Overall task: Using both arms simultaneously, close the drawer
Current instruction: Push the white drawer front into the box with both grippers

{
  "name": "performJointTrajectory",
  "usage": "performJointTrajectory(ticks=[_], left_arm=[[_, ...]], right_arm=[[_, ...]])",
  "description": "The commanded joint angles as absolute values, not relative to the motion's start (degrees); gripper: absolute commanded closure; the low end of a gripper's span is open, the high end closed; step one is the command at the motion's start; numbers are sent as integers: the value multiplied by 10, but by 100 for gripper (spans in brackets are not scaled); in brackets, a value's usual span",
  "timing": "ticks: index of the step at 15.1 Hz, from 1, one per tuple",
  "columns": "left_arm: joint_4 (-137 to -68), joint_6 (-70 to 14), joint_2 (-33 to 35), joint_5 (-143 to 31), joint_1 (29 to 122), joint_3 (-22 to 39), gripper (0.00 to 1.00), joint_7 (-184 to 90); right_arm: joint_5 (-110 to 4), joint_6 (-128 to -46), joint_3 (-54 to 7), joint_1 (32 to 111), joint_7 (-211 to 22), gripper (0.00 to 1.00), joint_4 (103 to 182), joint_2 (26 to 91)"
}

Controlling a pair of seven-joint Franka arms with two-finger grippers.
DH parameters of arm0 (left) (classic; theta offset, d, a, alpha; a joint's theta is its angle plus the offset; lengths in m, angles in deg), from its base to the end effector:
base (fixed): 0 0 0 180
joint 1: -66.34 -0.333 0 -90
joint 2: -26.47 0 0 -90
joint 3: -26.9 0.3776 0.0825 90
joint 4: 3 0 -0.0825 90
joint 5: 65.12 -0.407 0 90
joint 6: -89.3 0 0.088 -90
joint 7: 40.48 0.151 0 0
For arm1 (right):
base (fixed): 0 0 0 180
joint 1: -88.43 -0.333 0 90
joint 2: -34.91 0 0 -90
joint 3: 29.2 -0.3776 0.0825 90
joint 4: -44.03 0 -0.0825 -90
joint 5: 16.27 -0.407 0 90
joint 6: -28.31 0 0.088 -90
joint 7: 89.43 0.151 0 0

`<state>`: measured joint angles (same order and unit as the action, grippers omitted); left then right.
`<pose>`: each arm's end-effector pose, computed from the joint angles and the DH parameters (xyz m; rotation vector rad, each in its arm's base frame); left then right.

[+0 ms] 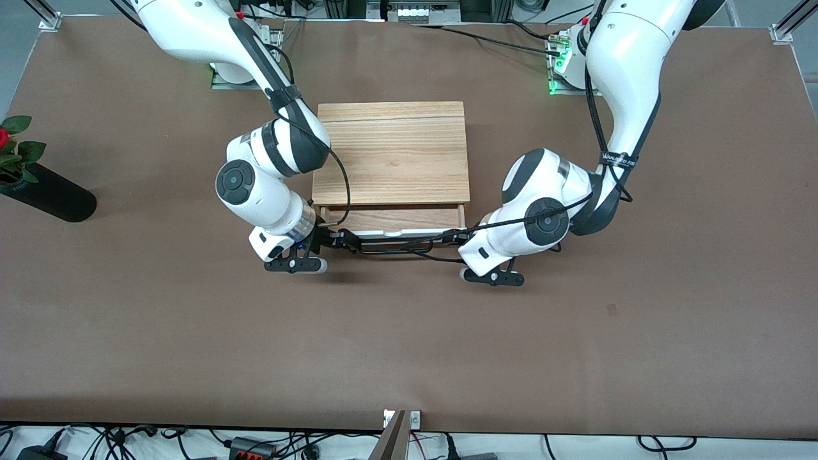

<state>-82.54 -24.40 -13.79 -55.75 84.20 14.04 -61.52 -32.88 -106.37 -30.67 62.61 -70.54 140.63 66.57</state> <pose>0.6743 -0.3806 0.2914 2.9010 -0.0733 -0.3074 0.6568 0.3510 0.2854 -2.8856 0.0738 -0.0164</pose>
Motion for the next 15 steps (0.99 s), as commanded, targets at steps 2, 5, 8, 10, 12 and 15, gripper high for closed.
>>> performJointTrajectory(ticks=[2, 5, 8, 10, 12, 15], left_arm=[[-818, -204, -144, -542, 856, 142, 0, -616], [-817, -179, -144, -505, 854, 142, 0, -614], [-817, -153, -144, -498, 856, 142, 0, -615], [-817, -131, -148, -473, 855, 142, 0, -615], [-817, -126, -149, -460, 850, 142, 0, -614], [-815, -127, -150, -461, 850, 142, 0, -612]], right_arm=[[-333, -1026, -304, 624, -707, 0, 1412, 652], [-333, -997, -304, 623, -706, 0, 1412, 651], [-326, -950, -303, 623, -706, 0, 1411, 645], [-326, -923, -303, 622, -704, 0, 1411, 641], [-326, -905, -303, 622, -704, 0, 1411, 639], [-326, -904, -303, 622, -704, 0, 1411, 641]])
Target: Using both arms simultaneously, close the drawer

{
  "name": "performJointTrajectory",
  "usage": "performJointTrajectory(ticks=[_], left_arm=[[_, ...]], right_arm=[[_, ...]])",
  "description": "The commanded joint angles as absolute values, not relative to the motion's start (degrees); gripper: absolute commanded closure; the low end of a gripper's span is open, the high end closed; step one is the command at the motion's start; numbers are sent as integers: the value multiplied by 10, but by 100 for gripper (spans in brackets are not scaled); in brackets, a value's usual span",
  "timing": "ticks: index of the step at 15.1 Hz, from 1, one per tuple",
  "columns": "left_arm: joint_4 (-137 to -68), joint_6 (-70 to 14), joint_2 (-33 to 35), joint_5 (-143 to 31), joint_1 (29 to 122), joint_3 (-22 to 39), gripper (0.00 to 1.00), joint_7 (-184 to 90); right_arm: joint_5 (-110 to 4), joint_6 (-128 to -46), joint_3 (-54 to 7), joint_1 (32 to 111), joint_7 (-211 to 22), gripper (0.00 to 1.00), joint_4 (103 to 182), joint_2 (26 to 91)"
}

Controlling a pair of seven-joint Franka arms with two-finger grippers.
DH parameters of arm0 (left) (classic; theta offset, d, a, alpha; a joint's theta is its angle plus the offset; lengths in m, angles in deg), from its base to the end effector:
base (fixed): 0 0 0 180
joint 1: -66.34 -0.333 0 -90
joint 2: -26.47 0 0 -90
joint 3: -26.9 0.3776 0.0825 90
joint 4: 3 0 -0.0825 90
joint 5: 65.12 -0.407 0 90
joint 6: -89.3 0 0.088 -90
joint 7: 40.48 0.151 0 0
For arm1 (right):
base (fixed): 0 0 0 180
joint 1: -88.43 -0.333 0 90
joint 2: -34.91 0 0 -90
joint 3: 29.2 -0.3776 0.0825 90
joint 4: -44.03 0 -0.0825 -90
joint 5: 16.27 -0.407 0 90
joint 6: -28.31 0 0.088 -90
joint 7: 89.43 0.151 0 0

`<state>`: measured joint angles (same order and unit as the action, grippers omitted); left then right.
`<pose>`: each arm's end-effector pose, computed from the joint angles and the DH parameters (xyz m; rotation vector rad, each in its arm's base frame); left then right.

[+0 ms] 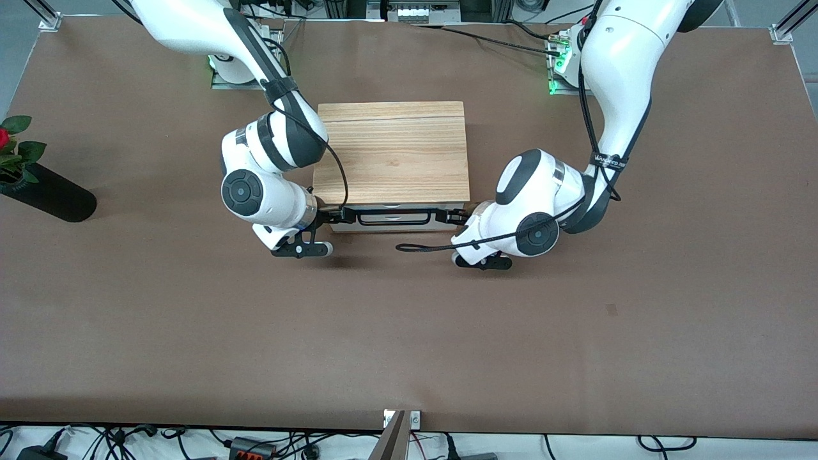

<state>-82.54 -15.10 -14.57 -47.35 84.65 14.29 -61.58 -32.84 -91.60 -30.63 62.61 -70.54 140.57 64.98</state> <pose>0.6402 -0.3911 0.2783 2.7994 -0.0254 -0.6163 0.6193 0.3449 0.2850 -2.9376 0.0242 0.3058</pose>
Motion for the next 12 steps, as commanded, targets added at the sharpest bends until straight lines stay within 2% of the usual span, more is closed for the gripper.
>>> performJointTrajectory(ticks=[1, 5, 8, 12], left_arm=[[-811, -130, -154, -461, 849, 144, 0, -612], [-804, -197, -154, -468, 845, 153, 0, -610], [-761, -189, -152, -468, 826, 173, 0, -561], [-756, -159, -121, -470, 777, 177, 0, -536]], right_arm=[[-325, -904, -303, 624, -706, 0, 1411, 641], [-324, -904, -298, 632, -708, 0, 1380, 638], [-317, -902, -265, 628, -708, 0, 1355, 626], [-182, -861, -230, 630, -711, 0, 1338, 580]])
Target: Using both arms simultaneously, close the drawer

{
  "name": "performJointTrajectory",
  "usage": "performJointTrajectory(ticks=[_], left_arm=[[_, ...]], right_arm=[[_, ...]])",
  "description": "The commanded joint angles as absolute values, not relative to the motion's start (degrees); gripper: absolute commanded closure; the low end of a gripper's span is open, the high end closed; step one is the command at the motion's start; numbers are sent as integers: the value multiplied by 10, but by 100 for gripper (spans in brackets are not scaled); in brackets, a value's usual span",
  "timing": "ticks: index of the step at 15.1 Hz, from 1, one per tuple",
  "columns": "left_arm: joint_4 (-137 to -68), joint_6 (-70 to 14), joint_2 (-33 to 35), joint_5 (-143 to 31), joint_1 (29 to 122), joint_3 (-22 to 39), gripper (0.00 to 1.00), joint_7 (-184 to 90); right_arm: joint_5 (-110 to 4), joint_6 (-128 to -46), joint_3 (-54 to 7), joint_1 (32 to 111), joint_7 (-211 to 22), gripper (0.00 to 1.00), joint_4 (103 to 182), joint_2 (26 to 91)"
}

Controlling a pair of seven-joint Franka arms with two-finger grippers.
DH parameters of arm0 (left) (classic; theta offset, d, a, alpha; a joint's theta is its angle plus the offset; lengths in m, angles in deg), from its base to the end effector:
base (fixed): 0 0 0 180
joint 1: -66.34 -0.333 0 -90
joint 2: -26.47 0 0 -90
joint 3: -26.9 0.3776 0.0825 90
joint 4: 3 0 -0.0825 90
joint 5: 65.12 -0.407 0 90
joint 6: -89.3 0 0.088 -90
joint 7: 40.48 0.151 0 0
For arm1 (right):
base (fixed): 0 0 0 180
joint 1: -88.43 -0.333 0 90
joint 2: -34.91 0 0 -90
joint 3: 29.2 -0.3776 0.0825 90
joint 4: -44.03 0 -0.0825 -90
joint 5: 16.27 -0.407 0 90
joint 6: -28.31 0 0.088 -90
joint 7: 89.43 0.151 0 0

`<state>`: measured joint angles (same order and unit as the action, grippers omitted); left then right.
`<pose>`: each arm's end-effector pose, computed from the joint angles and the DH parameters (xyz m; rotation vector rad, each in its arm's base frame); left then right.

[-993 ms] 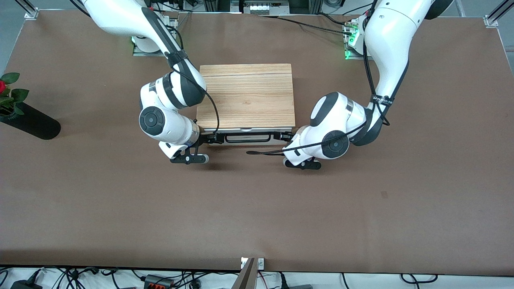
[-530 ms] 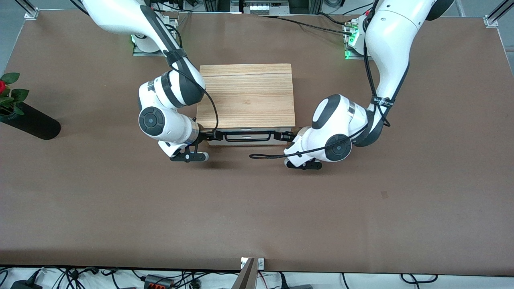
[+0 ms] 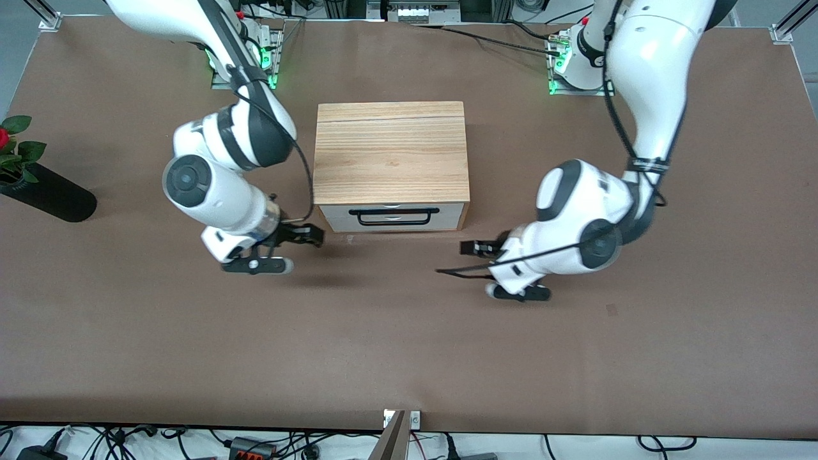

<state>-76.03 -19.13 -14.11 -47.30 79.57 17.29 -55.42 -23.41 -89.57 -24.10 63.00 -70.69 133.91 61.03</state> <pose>0.7278 -0.3107 0.3348 2.7739 0.0135 -0.2903 0.6825 0.2744 0.3847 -3.0617 0.0289 -0.0137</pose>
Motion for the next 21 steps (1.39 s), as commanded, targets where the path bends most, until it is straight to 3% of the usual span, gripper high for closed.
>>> performJointTrajectory(ticks=[1, 7, 10, 15, 17, 19, 21], left_arm=[[-754, -139, -113, -488, 766, 179, 0, -536], [-750, -57, -41, -612, 719, 177, 0, -539], [-721, -5, 3, -618, 703, 178, 0, -541], [-719, 81, 63, -619, 701, 185, 0, -540], [-720, 81, 85, -624, 688, 187, 0, -542], [-719, 81, 95, -642, 684, 187, 0, -541], [-719, 81, 95, -650, 676, 189, 0, -543]], right_arm=[[-170, -831, -215, 634, -712, 0, 1327, 559], [-170, -558, -123, 653, -826, 0, 1206, 542], [-188, -540, -88, 686, -940, 0, 1199, 542], [-198, -539, -96, 718, -1008, 0, 1222, 515], [-192, -548, -148, 760, -1000, 0, 1268, 477], [-173, -567, -242, 844, -946, 0, 1330, 429], [-154, -669, -313, 913, -921, 0, 1462, 343]])
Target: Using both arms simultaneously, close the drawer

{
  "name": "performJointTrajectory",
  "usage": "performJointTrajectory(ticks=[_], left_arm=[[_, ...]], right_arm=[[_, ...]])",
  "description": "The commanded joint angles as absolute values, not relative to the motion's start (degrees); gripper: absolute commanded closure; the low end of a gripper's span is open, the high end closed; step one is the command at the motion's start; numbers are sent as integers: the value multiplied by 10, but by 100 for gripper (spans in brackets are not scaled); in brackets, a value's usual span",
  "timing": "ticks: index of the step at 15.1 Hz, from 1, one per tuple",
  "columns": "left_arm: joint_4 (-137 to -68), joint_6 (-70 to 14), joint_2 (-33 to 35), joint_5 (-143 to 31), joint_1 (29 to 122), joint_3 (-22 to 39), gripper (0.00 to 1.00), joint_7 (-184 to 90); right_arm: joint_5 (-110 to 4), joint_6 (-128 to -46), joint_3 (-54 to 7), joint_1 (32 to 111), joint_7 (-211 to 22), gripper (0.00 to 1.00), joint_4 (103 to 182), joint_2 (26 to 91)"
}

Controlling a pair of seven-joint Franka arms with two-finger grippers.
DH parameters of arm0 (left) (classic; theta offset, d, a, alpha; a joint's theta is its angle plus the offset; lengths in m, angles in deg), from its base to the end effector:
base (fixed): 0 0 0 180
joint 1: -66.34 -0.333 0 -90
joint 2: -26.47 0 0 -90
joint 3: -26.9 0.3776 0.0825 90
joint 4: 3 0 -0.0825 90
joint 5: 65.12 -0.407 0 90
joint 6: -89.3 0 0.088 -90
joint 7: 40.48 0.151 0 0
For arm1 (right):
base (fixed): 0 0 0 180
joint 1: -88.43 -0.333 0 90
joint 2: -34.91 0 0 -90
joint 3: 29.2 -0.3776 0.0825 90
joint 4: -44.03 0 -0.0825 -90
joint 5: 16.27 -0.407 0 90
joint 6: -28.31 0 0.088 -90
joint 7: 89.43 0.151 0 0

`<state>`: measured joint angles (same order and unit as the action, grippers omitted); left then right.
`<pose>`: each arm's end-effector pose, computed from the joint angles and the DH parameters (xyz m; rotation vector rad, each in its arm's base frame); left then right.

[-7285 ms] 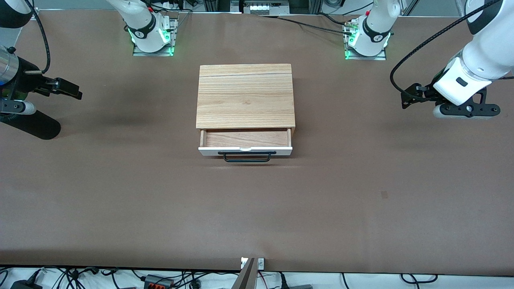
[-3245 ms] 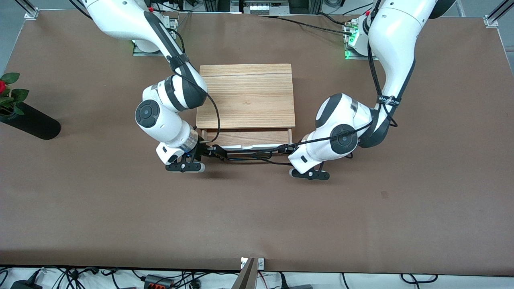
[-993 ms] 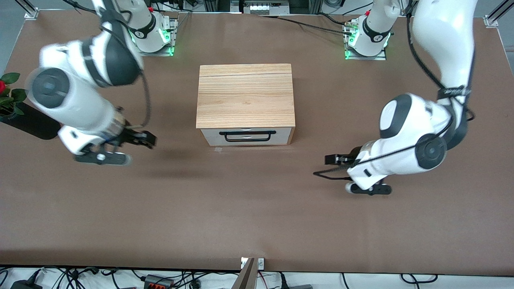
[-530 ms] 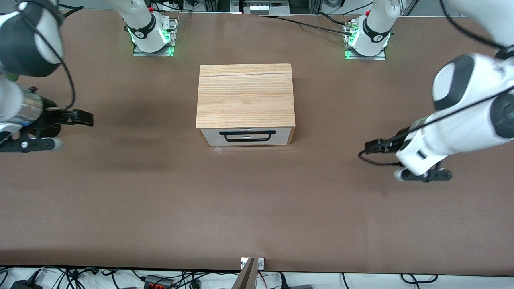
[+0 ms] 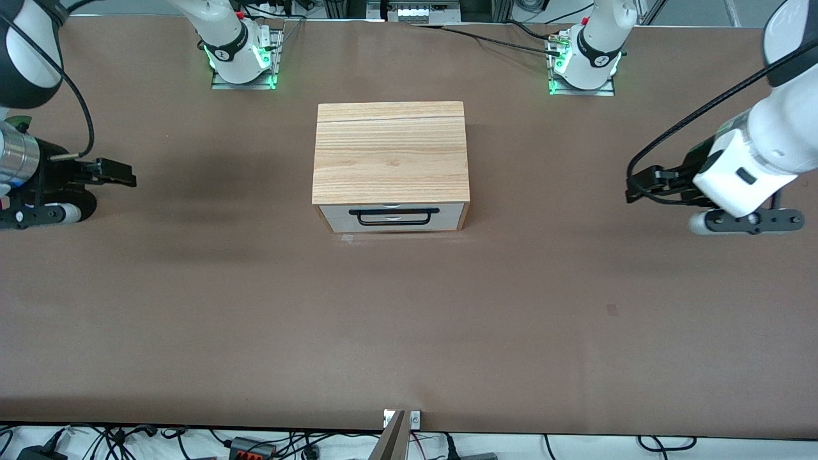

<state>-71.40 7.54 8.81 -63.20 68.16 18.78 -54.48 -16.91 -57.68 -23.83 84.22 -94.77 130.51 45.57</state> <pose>0.6610 -0.1043 0.6229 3.0769 0.1113 -0.1327 0.6220 -0.0060 0.5554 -3.1201 -0.1133 0.3035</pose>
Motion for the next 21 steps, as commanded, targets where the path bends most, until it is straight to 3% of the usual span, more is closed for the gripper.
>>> performJointTrajectory(ticks=[1, 5, 9, 11, 15, 21], left_arm=[[-719, 78, 95, -656, 676, 189, 0, -539], [-743, 90, 134, -662, 676, 183, 0, -545], [-784, 89, 156, -662, 670, 185, 0, -545], [-830, 71, 183, -663, 655, 185, 0, -545], [-1039, -48, 318, -676, 653, 183, 0, -544], [-1072, -61, 339, -670, 652, 182, 0, -543]], right_arm=[[-154, -724, -327, 930, -921, 0, 1514, 313], [-150, -733, -317, 932, -925, 0, 1458, 303], [-164, -648, -249, 898, -925, 0, 1426, 318], [-167, -651, -250, 899, -923, 0, 1426, 320], [-166, -649, -252, 891, -927, 0, 1418, 333], [-167, -647, -252, 892, -920, 0, 1411, 338]])
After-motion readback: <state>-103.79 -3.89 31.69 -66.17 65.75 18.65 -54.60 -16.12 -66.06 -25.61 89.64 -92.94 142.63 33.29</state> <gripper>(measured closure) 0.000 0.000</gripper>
